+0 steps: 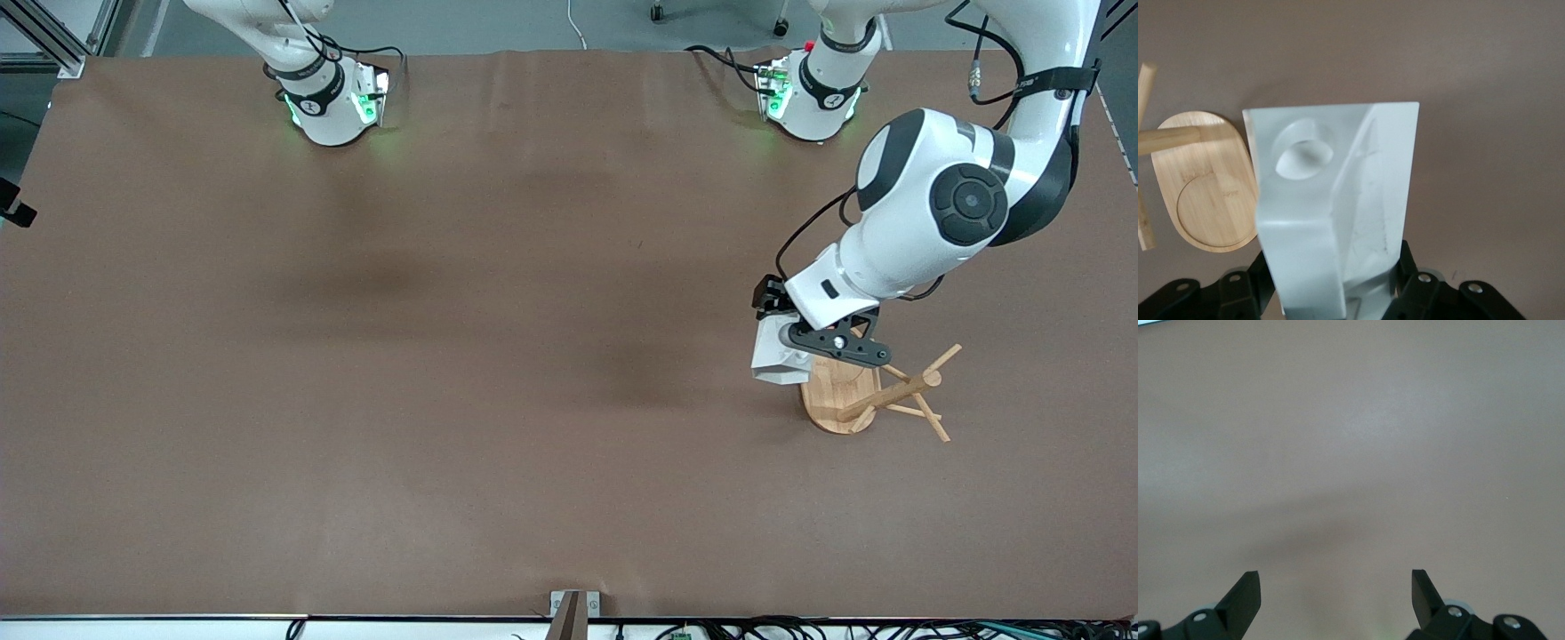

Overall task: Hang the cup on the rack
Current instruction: 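Carry the cup with the left gripper over the wooden rack, then lower the cup's handle hole onto a rack peg with the left gripper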

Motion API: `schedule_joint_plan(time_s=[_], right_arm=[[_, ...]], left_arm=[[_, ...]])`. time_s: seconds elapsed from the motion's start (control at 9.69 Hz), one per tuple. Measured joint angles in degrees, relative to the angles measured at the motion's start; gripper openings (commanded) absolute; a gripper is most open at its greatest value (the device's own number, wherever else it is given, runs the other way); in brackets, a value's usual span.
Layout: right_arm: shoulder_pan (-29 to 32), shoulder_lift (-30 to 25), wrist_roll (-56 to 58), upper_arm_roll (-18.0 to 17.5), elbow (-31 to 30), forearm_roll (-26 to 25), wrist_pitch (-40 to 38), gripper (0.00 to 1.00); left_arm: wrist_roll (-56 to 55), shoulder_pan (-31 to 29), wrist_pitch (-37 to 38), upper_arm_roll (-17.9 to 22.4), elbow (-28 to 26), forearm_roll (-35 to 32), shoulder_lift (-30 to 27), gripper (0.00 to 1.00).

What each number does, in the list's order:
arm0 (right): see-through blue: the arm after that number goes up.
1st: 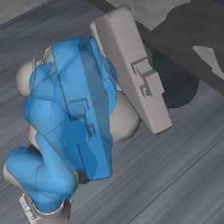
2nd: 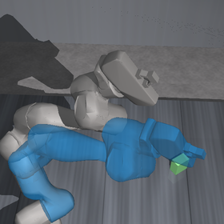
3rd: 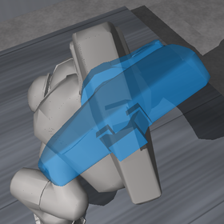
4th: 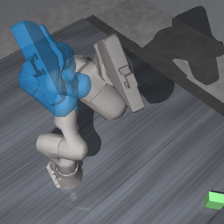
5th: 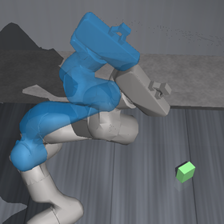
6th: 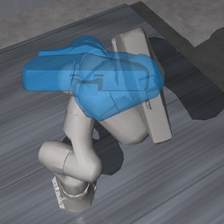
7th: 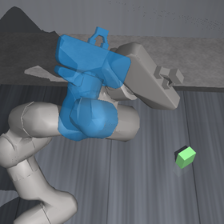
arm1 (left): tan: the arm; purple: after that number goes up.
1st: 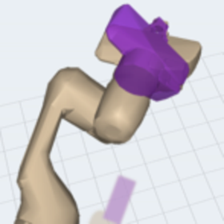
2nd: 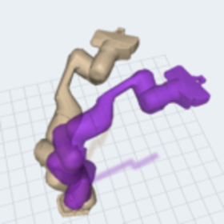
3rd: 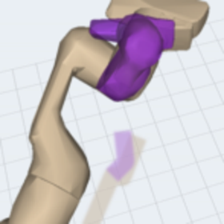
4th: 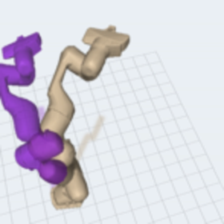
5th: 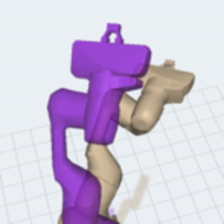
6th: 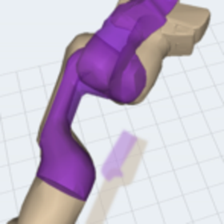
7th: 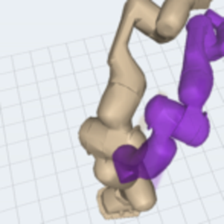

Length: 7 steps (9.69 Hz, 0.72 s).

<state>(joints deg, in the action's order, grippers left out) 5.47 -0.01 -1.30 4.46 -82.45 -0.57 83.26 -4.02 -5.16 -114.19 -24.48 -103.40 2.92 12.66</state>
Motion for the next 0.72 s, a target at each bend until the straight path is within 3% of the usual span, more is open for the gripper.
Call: schedule_joint_plan(time_s=[0.72], right_arm=[[-0.09, 0.00, 0.00, -0.10, -0.10, 0.07, 0.08, 1.00]], left_arm=[[15.01, 2.08, -0.99, 9.40, -4.70, 0.63, -1.40, 0.01]])
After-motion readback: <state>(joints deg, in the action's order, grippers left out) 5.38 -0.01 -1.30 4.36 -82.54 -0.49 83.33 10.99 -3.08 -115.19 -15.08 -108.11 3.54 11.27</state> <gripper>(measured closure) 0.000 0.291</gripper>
